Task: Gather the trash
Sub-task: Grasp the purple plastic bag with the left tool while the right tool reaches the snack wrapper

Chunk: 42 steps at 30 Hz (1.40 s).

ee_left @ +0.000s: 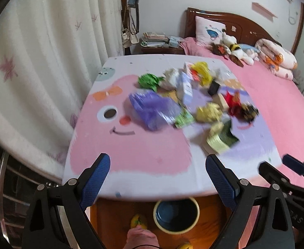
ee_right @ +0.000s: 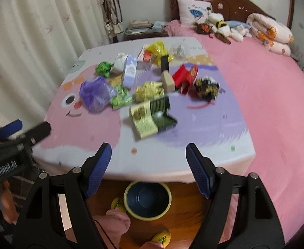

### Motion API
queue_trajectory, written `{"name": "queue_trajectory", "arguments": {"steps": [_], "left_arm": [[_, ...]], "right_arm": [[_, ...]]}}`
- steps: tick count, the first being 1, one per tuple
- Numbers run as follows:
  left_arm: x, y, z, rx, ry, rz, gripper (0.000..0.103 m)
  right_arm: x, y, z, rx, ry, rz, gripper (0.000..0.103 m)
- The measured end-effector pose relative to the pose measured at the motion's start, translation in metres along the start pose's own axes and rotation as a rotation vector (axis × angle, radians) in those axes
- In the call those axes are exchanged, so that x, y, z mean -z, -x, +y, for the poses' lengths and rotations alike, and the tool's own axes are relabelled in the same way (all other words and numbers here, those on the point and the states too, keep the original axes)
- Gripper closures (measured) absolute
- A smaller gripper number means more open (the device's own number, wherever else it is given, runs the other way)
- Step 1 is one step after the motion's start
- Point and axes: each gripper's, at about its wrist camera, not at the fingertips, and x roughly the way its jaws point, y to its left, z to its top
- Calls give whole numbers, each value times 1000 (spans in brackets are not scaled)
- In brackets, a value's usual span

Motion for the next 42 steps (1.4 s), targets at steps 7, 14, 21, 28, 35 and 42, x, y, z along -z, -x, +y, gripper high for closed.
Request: {"name": "queue_trajectory", "arguments": {"steps": [7,14,21,28,35,42], "left_arm": [[-66,-66,66,81,60,111,8],[-98,-149,114,180,120,259,8],[-126,-215,101,324,107,403,8],[-134,-270,57,413,110,563,8],[-129,-306,35,349,143,600,10],[-128,-323,27,343,187,599,59]], "right_arm": [[-42,-35,20,52,-36,45,35],[-68,-88,34,102,-121,129,43],[-77,-124,39,138,-228,184,43],[-79,-135,44,163,-238,199,43],[-85,-149,43,166,-265,209,43],[-92,-163,53,156,-230,221,44]]}}
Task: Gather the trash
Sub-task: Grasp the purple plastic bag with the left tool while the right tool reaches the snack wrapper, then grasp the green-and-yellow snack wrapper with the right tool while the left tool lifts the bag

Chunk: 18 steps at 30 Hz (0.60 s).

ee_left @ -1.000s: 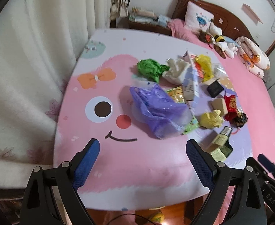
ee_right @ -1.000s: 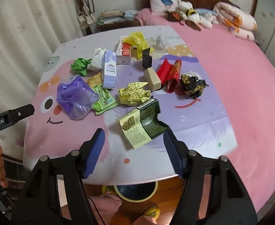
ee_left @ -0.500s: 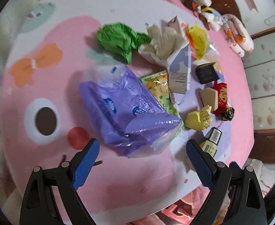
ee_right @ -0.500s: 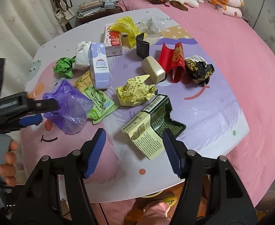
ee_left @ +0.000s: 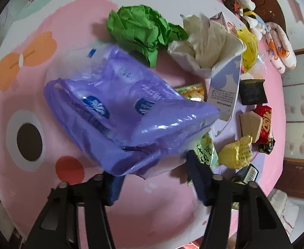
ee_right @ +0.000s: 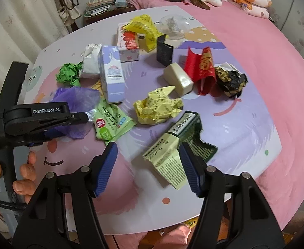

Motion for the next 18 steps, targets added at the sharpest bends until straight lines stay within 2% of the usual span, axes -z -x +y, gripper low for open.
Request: {"name": "queue_trajectory", "arguments": {"steps": [3,8,9,11,18], "left_arm": [[-1,0,9,36,11,5,69],[3,15,24,35,-28,-32,77],[5,20,25,35,-43,-40,83],[10,26,26,32,-78,-55,87],[41,58,46,-30,-218,-117,90]], "right_arm": [[-4,-4,9,-4,28,-4,44],[-11,-11,25,-29,64,-5,48],[-12,-12,29,-34,72,-2,48],[-14,-18,35,-46,85,5,48],[-28,-48,54,-86,143,33,48]]}}
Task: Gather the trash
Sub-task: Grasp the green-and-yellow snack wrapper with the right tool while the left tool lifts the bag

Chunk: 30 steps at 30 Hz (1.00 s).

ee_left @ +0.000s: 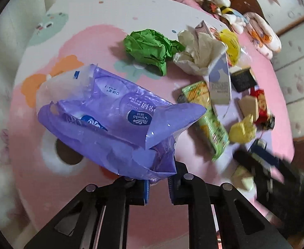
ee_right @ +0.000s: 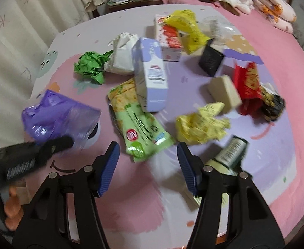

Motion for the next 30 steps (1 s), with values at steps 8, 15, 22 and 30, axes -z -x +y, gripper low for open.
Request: {"name": "queue_trajectory", "arguments": {"steps": [8,15,22,30], "left_arm": [[38,18,22,-38,-45,2,90],[63,39,16,-68,-82,-44,90],[92,60,-5,-101,-99,-83,90],[156,78,-58,-150,-101,-133,90]], "right_arm": [[-13,-59,12,36,106,91,48],[-15,-63,17,23,181,50,93],[-2,-33,5,-115,141,37,99],[60,48,-28,-285,153,-4,99]]}}
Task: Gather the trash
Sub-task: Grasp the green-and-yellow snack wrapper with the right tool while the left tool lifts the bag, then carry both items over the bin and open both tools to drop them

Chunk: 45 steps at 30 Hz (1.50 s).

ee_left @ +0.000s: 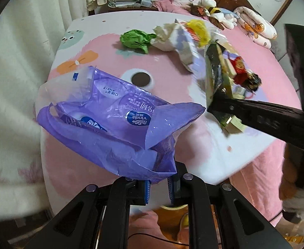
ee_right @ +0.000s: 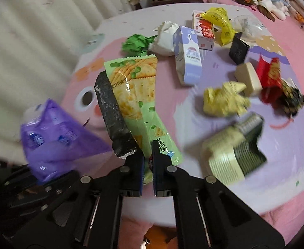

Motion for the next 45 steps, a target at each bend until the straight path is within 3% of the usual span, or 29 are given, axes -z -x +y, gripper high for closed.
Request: {"name": "queue_trajectory", "arguments": {"steps": [5,9,14,18,25,31,39,45], "left_arm": [[54,12,-51,-24,27,-9,90],[109,10,-103,-17,19,20,90],[169,-6,-163,8,-17,88,90],[195,-19,-194,-30,-73,122,90],[228,-66,-216,-74,-145,217,90],[245,-127,-215,-91,-202,283,90],[261,-245,-201,-60,-256,375,90],[268,-331,-171,-40,-297,395,90]], "right_arm": [[62,38,-6,-48,51,4,99],[126,66,-36,-64,78,23,99],[192,76,-77,-37,85,80,99],[237,64,-111,-30,35,158,99],[296,11,-156,-30,-90,264,99],[320,-49,-176,-20,-143,325,99],[336,-153,-204,35,-185,369,99],[352,-242,-210,78,-199,387,99]]}}
